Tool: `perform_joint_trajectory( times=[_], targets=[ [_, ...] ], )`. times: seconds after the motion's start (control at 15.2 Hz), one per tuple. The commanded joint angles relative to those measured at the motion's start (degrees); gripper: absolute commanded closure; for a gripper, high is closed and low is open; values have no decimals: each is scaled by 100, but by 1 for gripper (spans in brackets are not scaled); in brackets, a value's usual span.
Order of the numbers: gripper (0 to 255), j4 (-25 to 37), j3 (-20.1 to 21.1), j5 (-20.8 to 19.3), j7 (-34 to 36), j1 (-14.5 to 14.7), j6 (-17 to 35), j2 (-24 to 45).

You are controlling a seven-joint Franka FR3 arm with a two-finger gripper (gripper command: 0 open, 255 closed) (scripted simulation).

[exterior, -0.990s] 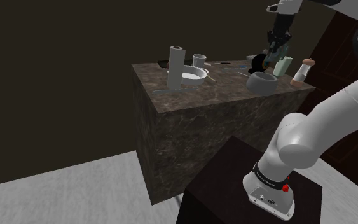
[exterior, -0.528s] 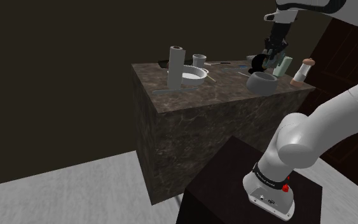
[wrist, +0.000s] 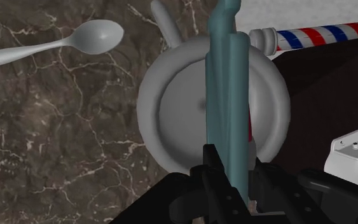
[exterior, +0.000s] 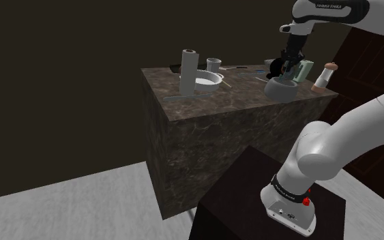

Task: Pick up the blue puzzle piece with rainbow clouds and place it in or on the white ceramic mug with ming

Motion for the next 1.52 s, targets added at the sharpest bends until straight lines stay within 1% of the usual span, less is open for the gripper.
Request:
perform_joint_trajectory(
  times=[0.0, 0.4, 0.46, 0.79, 1.06, 1.45],
  targets=[
    [255, -77, -1, -15, 21, -8, 59, -20],
    [255, -76, 0, -13, 20, -10, 60, -19],
    [0, -78, 2, -14, 22, -11, 60, -20],
    [0, -76, 0, -13, 20, -10, 60, -19],
    [0, 790, 84, 170, -127, 104, -599, 227],
    [0, 790, 84, 170, -127, 104, -599, 227]
  ],
)
